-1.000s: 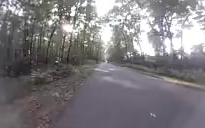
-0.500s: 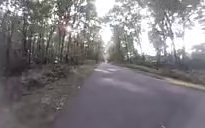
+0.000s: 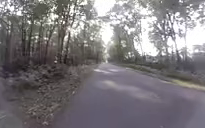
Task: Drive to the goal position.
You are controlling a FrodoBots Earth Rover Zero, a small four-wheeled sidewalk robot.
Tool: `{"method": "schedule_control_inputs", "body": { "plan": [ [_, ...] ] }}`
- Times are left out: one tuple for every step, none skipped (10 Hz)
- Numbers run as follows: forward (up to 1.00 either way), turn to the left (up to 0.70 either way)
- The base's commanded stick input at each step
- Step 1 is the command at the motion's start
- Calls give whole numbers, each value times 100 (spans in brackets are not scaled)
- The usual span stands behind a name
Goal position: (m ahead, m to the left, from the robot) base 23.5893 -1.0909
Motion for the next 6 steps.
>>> {"method": "schedule_control_inputs", "body": {
  "plan": [
    [70,-1],
    [70,-2],
    [70,-8],
    [70,-18],
    [70,-25],
    [70,-19]
  ]
}}
